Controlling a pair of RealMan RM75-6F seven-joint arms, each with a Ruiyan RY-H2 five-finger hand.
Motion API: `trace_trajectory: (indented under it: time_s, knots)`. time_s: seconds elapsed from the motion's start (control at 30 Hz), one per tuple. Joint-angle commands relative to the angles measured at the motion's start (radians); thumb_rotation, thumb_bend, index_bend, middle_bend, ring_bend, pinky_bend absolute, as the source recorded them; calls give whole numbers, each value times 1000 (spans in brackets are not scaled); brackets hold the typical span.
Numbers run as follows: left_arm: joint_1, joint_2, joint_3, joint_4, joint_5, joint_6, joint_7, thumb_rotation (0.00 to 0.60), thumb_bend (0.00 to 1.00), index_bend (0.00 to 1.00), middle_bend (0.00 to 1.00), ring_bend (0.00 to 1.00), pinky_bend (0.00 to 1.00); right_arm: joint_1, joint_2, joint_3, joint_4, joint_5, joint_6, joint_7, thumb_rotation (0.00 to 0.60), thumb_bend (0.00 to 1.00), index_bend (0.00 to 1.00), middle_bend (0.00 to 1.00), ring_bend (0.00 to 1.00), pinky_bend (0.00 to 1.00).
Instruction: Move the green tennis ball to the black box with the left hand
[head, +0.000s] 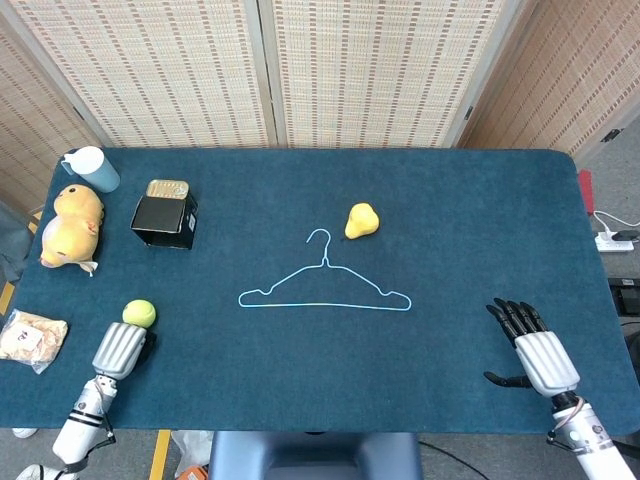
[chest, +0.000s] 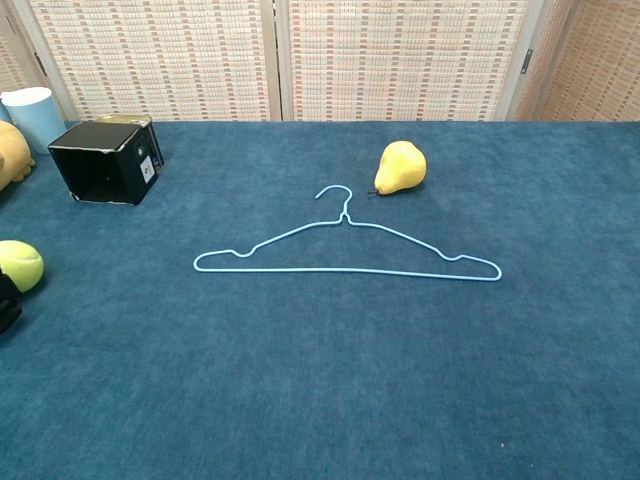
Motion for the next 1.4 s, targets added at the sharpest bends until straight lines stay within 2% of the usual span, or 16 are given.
trace_trajectory:
  time_s: [0.03,0.47,0.9,1.1,1.33,1.4]
  knots:
    - [-11,-2,-5,-2,-5,-13,2,600,750,1000,1000,1000,1000,0,-1,1,-1,2,-2,-3,600,0,0,0,0,0]
    - [-76,-20,-43,36,-57,-135,-10,600,759,1000,1000,1000,1000,1,-3,4,1,8,-4,-6,600,0,0,0,0,0]
    - [-212,-63,-75,169,-83,-280,-98,600,761,1000,1000,1000,1000,-1,-4,7,0,13,-4,-12,600,0,0,0,0,0]
    - [-243,-82,-74,198,-83,-291,-128,600,762,1000,1000,1000,1000,2,-8,9,1,18,-13,-20,600,0,0,0,0,0]
    - [-264,-119,-91,252,-92,-229,-190,600,761,1000,1000,994,992,4,-9,12,-3,27,-23,-30,600,0,0,0,0,0]
    - [-275,-121,-86,271,-90,-256,-186,600,743,970,954,886,885,5,-10,12,-4,27,-25,-35,600,0,0,0,0,0]
